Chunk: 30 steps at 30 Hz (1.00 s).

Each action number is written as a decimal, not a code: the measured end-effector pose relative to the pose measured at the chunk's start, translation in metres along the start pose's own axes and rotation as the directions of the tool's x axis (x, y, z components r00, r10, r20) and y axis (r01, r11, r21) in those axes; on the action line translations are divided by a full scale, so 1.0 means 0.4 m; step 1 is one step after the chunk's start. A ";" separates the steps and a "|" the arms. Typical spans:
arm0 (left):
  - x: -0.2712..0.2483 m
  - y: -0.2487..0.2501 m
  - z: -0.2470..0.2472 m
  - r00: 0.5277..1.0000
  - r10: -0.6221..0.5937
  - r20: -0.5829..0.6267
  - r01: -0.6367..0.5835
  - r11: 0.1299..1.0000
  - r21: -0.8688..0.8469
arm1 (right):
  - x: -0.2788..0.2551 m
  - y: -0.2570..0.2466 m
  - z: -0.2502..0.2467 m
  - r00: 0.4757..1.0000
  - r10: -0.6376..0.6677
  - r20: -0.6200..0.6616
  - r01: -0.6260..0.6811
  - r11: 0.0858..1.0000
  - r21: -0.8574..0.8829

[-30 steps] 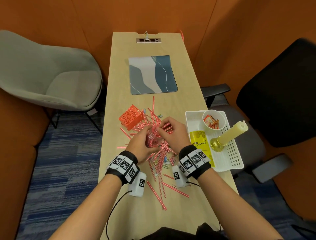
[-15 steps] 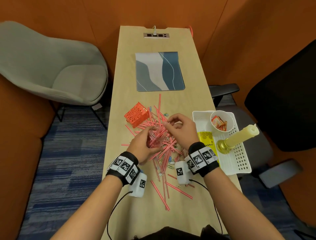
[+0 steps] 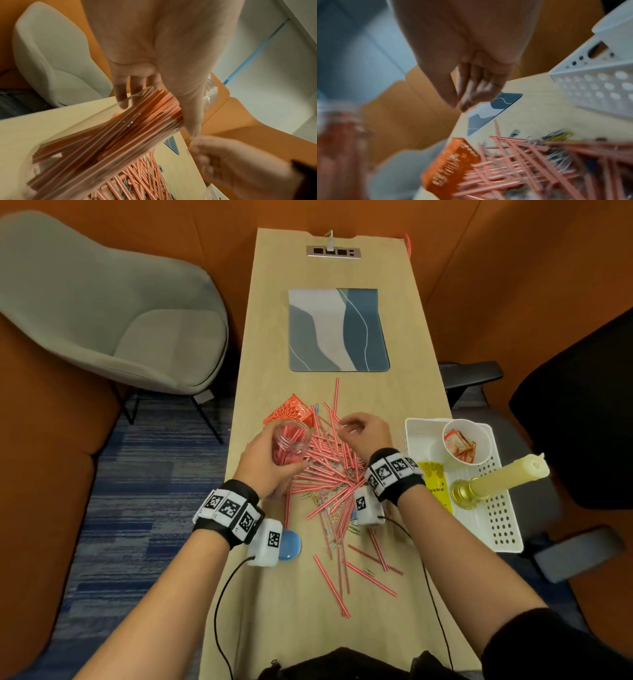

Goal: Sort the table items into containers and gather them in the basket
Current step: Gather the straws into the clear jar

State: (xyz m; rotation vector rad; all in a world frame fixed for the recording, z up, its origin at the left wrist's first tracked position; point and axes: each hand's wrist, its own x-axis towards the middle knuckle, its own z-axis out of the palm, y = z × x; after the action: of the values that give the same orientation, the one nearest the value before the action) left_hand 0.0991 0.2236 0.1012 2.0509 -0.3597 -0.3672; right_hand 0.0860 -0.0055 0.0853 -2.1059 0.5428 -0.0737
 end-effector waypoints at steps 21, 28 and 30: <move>0.035 -0.100 -0.056 0.998 -0.042 -0.054 0.041 0.999 -0.011 | 0.085 0.071 0.185 0.940 0.051 0.338 0.253 0.563 -0.787; 0.034 -0.084 -0.033 0.999 -0.035 -0.037 0.034 0.999 -0.025 | 0.065 0.051 0.121 0.946 -0.014 0.323 0.265 0.606 -0.750; 0.030 -0.077 -0.024 0.999 -0.031 -0.032 0.030 0.999 -0.022 | 0.054 0.036 0.087 0.953 -0.017 0.301 0.235 0.668 -0.706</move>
State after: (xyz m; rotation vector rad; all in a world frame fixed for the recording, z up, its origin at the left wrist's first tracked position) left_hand 0.1170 0.2409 0.0773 2.0405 -0.3041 -0.3546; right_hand 0.1093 0.0064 0.0506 -2.8910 0.2619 0.4296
